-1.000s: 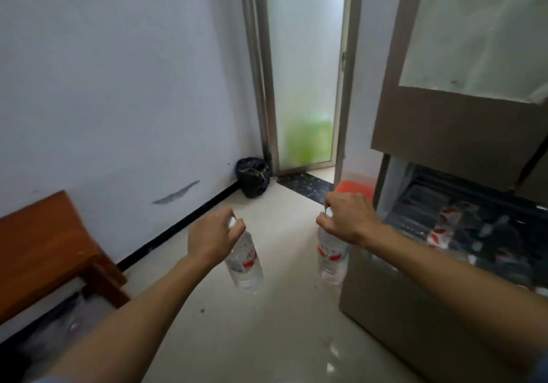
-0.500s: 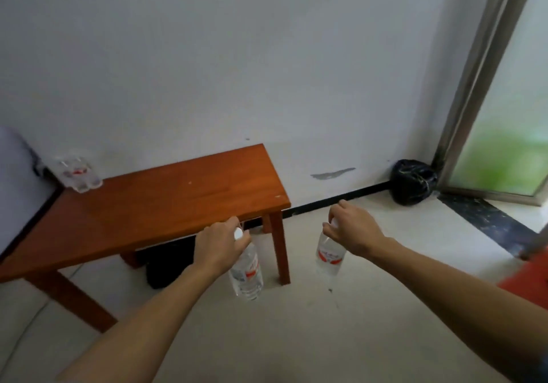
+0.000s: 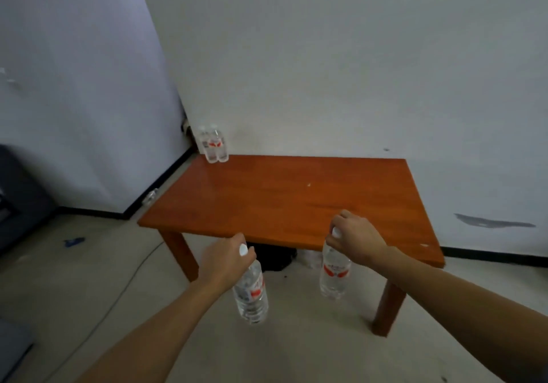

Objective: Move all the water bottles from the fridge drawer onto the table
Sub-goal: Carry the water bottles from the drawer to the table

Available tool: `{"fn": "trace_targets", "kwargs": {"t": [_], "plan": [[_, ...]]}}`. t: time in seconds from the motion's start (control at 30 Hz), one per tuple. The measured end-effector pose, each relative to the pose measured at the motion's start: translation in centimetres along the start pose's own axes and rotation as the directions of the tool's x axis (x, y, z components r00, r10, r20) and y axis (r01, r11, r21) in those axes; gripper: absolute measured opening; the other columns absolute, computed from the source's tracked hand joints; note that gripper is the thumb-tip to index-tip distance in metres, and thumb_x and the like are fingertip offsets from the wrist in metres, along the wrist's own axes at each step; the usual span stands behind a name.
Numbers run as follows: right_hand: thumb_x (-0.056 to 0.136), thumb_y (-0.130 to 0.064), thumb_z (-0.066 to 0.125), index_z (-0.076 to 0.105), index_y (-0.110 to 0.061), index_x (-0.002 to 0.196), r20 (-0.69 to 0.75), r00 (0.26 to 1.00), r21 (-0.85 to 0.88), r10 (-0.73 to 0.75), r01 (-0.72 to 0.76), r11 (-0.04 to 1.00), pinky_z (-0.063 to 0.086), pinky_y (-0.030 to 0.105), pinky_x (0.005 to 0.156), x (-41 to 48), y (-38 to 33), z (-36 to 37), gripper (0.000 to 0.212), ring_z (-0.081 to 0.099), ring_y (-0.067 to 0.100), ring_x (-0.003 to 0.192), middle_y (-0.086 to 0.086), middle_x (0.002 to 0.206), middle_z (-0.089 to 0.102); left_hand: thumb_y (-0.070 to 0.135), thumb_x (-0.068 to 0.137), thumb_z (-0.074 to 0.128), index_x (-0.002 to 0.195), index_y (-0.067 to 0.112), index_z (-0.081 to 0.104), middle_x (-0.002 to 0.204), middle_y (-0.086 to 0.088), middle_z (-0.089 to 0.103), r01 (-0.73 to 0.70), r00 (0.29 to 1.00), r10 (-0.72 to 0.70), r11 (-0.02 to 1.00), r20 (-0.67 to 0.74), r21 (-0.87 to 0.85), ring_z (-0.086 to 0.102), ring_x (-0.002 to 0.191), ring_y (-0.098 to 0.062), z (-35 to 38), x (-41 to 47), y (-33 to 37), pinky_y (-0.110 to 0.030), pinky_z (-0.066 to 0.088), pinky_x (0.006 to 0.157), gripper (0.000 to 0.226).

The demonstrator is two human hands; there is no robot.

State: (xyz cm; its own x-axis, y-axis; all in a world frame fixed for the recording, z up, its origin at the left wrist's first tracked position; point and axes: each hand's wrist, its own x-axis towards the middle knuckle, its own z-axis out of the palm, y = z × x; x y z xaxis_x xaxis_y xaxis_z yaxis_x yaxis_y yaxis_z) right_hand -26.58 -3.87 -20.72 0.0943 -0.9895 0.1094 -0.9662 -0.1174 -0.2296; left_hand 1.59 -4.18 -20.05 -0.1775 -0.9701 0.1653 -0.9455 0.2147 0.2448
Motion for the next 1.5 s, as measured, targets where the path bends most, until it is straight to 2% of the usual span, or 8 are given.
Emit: {"fn": "trace_targets", "kwargs": {"t": [0.2, 0.33, 0.57, 0.73, 0.9, 1.13, 1.3, 1.5], "plan": [[0.092, -0.043, 0.056, 0.056, -0.021, 0.101, 0.043, 0.991, 0.047, -0.129, 0.127, 0.991, 0.048, 0.024, 0.065, 14.3, -2.1, 1.9, 0.023, 0.054, 0.014, 0.077, -0.002, 0.099, 0.049, 0.046, 0.090, 0.053, 0.079, 0.025, 0.050, 0.066, 0.006, 0.058, 0.116, 0.992, -0.116, 0.993, -0.053, -0.004, 0.058, 0.061, -0.010, -0.4, 8.6, -5.0, -0.032, 0.050, 0.059, 0.025], [0.094, -0.042, 0.053, 0.056, -0.021, 0.106, 0.048, 0.982, 0.044, -0.184, 0.181, 0.982, 0.050, 0.027, 0.072, 22.0, -3.8, 3.0, 0.024, 0.054, 0.014, 0.078, -0.001, 0.105, 0.050, 0.045, 0.090, 0.055, 0.081, 0.023, 0.053, 0.066, 0.007, 0.059, 0.190, 0.977, -0.192, 0.981, -0.096, -0.031, 0.059, 0.060, -0.010, -0.3, 13.3, -8.6, -0.029, 0.050, 0.057, 0.024], [0.094, -0.041, 0.053, 0.057, -0.020, 0.105, 0.062, 0.982, 0.052, -0.180, 0.177, 0.983, 0.038, 0.020, 0.065, 34.0, -6.6, 6.6, 0.024, 0.051, 0.013, 0.077, -0.003, 0.100, 0.048, 0.046, 0.092, 0.052, 0.080, 0.025, 0.051, 0.067, 0.009, 0.058, 0.217, 0.974, -0.213, 0.975, -0.077, 0.055, 0.056, 0.060, -0.008, 1.4, 23.4, -16.1, -0.022, 0.042, 0.055, 0.024], [0.094, -0.041, 0.053, 0.057, -0.021, 0.103, 0.087, 0.990, 0.054, -0.113, 0.109, 0.993, 0.039, 0.019, 0.067, 42.8, -9.0, 10.3, 0.022, 0.052, 0.011, 0.081, -0.004, 0.100, 0.048, 0.048, 0.093, 0.050, 0.088, 0.026, 0.054, 0.072, 0.010, 0.060, 0.152, 0.988, -0.152, 0.988, -0.012, 0.035, 0.059, 0.064, -0.006, 2.8, 32.6, -23.0, -0.021, 0.050, 0.059, 0.023], [0.094, -0.040, 0.053, 0.057, -0.020, 0.104, 0.070, 0.997, 0.062, -0.032, 0.028, 0.998, 0.037, 0.020, 0.065, 50.8, -11.3, 11.2, 0.022, 0.050, 0.012, 0.079, -0.003, 0.102, 0.048, 0.048, 0.093, 0.051, 0.093, 0.026, 0.051, 0.076, 0.012, 0.054, 0.062, 0.998, -0.063, 0.997, 0.013, 0.034, 0.052, 0.067, -0.005, 1.8, 42.1, -27.8, -0.015, 0.029, 0.051, 0.022], [0.095, -0.040, 0.051, 0.058, -0.018, 0.111, 0.043, 0.999, 0.065, 0.029, -0.032, 0.997, 0.041, 0.025, 0.070, 61.8, -13.1, 12.2, 0.028, 0.053, 0.017, 0.085, 0.002, 0.112, 0.051, 0.046, 0.092, 0.054, 0.095, 0.024, 0.054, 0.086, 0.009, 0.060, 0.046, 0.999, -0.046, 0.999, 0.003, -0.023, 0.055, 0.073, -0.008, 2.8, 54.5, -32.4, -0.021, 0.038, 0.061, 0.021], [0.095, -0.039, 0.052, 0.058, -0.016, 0.116, 0.049, 0.997, 0.105, 0.052, -0.057, 0.993, 0.049, 0.029, 0.074, 69.4, -13.6, 14.3, 0.031, 0.059, 0.023, 0.093, 0.005, 0.116, 0.053, 0.045, 0.094, 0.050, 0.098, 0.022, 0.054, 0.094, 0.006, 0.061, 0.051, 0.998, -0.050, 0.998, 0.029, -0.025, 0.055, 0.079, -0.010, 5.0, 61.0, -34.9, -0.024, 0.037, 0.067, 0.024], [0.096, -0.034, 0.052, 0.058, -0.015, 0.116, 0.047, 0.996, 0.143, 0.072, -0.078, 0.987, 0.050, 0.031, 0.077, 76.8, -14.5, 17.3, 0.028, 0.061, 0.024, 0.094, 0.006, 0.120, 0.051, 0.042, 0.096, 0.048, 0.113, 0.018, 0.053, 0.109, 0.002, 0.059, -0.008, 0.998, 0.011, 0.999, 0.059, -0.054, 0.057, 0.091, -0.016, 7.6, 68.2, -36.9, -0.027, 0.043, 0.074, 0.029]]}}
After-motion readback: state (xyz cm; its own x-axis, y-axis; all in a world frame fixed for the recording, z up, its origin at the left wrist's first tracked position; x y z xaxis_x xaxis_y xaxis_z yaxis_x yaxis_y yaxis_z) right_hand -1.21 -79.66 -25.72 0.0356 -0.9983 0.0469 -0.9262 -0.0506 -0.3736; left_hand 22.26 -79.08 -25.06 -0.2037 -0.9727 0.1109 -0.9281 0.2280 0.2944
